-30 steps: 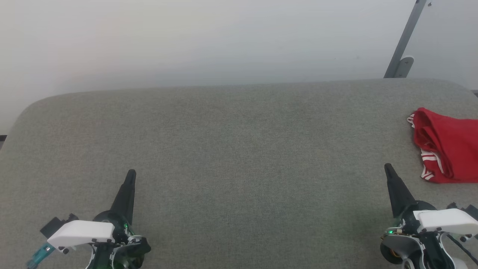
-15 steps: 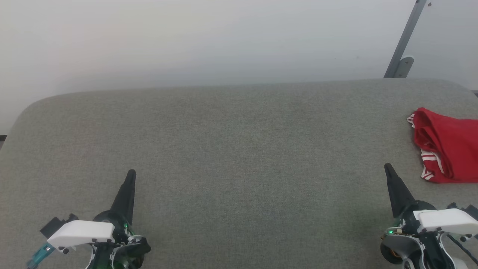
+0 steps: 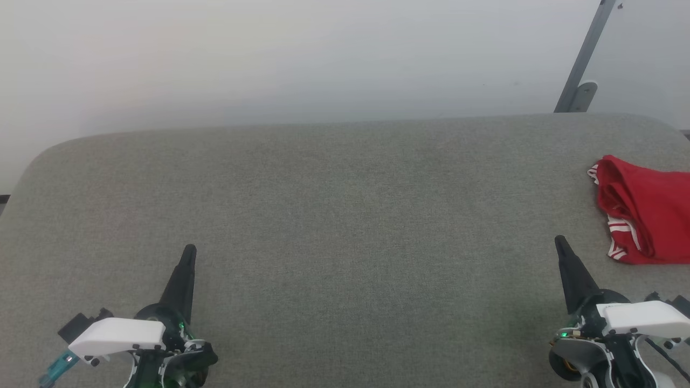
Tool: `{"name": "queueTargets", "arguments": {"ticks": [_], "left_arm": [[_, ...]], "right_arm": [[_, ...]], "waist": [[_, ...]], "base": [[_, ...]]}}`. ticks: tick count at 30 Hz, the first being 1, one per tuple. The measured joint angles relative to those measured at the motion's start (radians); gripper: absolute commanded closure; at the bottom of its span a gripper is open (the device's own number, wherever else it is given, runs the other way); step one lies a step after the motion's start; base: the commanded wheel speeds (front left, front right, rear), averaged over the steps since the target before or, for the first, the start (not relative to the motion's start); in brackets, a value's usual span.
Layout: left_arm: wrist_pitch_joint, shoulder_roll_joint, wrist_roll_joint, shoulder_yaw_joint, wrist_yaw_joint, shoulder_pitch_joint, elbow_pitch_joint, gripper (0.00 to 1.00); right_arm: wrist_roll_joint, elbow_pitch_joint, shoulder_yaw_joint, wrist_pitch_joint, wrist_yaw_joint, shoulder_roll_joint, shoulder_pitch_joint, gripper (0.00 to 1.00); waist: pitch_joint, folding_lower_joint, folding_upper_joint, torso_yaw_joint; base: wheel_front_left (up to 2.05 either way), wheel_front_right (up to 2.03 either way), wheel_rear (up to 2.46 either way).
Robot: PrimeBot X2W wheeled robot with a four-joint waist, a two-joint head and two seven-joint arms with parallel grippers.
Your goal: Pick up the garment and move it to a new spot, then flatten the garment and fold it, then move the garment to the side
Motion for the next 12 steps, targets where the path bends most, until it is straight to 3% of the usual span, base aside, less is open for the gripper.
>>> {"name": "queueTargets", "arguments": {"ticks": [12], "left_arm": [[0.000,0.000,0.000,0.000,0.000,0.000,0.000,1.00]], "right_arm": [[0.000,0.000,0.000,0.000,0.000,0.000,0.000,1.00]], "waist": [[0.000,0.0000,0.0000,0.000]], "base": [[0.00,0.00,0.00]]}}
